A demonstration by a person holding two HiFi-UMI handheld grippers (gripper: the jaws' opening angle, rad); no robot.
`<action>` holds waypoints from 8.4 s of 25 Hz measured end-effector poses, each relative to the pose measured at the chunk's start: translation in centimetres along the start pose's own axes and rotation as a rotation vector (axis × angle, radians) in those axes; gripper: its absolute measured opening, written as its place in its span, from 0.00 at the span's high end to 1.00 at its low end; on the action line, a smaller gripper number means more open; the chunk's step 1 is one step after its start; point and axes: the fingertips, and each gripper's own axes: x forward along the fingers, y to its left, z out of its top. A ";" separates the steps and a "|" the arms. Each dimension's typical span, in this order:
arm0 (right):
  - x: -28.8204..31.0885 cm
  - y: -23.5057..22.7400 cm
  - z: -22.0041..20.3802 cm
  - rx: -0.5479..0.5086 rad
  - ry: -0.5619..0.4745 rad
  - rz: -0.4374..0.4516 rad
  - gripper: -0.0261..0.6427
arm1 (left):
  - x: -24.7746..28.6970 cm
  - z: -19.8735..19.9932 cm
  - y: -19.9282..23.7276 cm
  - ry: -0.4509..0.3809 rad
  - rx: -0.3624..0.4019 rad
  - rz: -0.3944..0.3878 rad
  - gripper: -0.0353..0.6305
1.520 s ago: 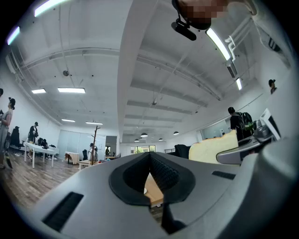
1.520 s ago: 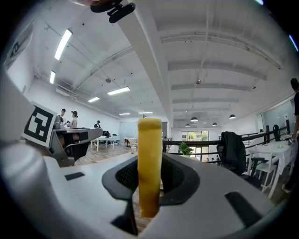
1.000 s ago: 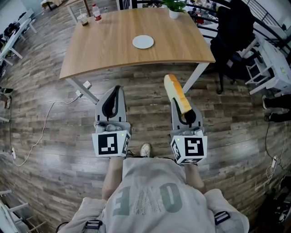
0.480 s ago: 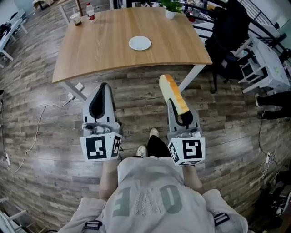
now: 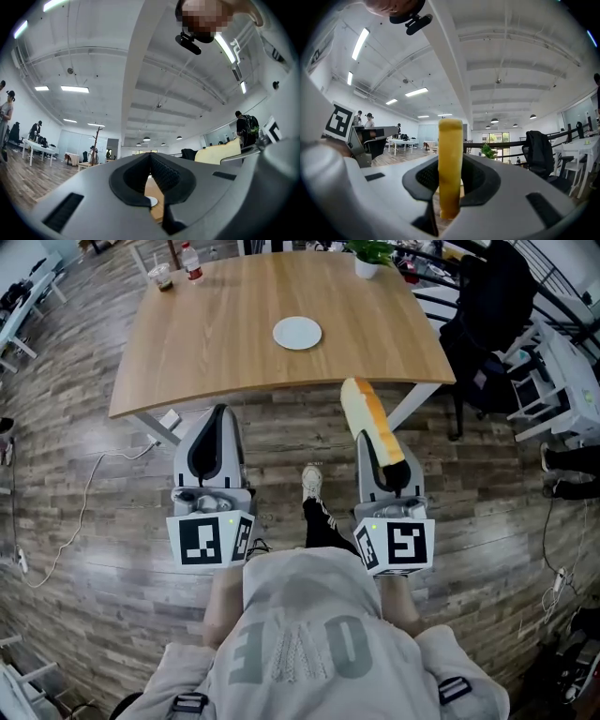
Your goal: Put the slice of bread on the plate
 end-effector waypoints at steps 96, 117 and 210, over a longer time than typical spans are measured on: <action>44.7 -5.6 -21.9 -1.170 0.448 0.235 0.82 | 34.6 -22.9 13.2 0.336 0.000 0.160 0.94; 44.5 -4.1 -26.3 -1.072 0.594 0.422 0.81 | 34.6 -25.4 13.3 0.373 -0.038 0.161 0.94; 43.9 -10.2 4.0 0.327 -0.003 0.184 0.94 | 40.3 -7.7 13.0 -0.004 0.060 0.043 0.94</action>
